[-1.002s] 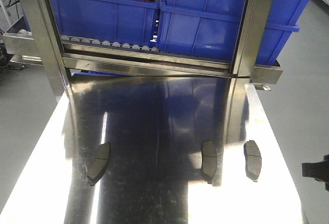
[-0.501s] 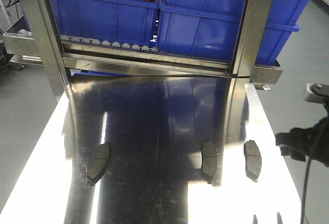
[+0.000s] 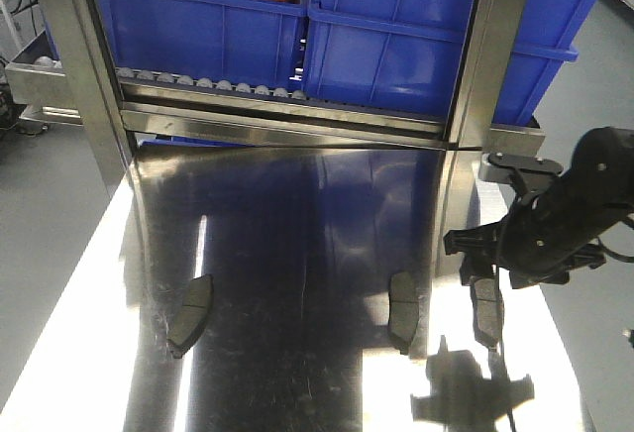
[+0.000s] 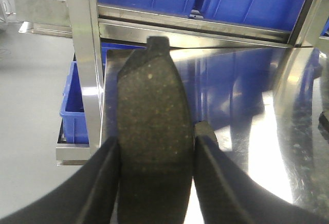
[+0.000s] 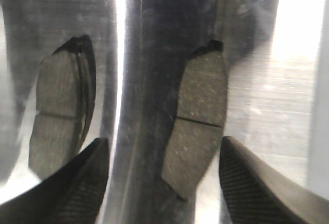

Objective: Move and align brake pads A on conveyor
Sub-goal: 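Lower the right gripper over the outermost brake pad on its side, then close the right gripper on the brake pad and lift it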

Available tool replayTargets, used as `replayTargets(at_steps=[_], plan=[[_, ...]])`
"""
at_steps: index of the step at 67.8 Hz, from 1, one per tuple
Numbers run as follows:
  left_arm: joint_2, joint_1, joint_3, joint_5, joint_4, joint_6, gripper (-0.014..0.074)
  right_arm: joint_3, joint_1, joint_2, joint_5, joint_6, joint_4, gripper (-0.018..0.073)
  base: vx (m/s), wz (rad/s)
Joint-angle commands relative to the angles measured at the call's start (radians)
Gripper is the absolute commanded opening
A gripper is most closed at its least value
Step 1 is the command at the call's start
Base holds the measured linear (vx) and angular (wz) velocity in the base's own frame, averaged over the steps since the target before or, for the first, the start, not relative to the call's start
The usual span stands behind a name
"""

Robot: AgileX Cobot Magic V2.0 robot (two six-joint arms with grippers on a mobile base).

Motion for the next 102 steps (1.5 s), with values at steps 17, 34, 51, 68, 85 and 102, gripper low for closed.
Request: replayTargets(at_steps=[17, 34, 51, 68, 85, 102], plan=[[0.01, -0.003, -0.026, -0.091, -0.011, -0.01, -0.0006, -0.09, -0.003, 0.084, 0.043, 0.1, -0.107, 0.0461, 0.0, 0.0], [0.01, -0.003, -0.026, -0.091, -0.011, -0.01, -0.0006, -0.096, -0.002, 0.103, 0.045, 0.118, -0.12, 0.0461, 0.0, 0.0], [0.01, -0.003, -0.026, -0.091, -0.011, -0.01, -0.0006, -0.135, -0.002, 0.145, 0.066, 0.121, -0.12, 0.0461, 0.0, 0.0], [0.01, -0.003, -0.026, -0.091, -0.011, -0.01, -0.0006, -0.155, -0.002, 0.199, 0.13, 0.121, -0.121, 0.0453, 0.0, 0.0], [0.01, -0.003, -0.026, -0.091, -0.011, -0.01, -0.0006, -0.154, -0.002, 0.196, 0.12, 0.12, -0.124, 0.0265, 0.0, 0.0], [0.01, -0.003, -0.026, -0.091, -0.011, -0.01, -0.0006, -0.152, -0.002, 0.156, 0.082, 0.107, -0.129, -0.0015, 0.0, 0.0]])
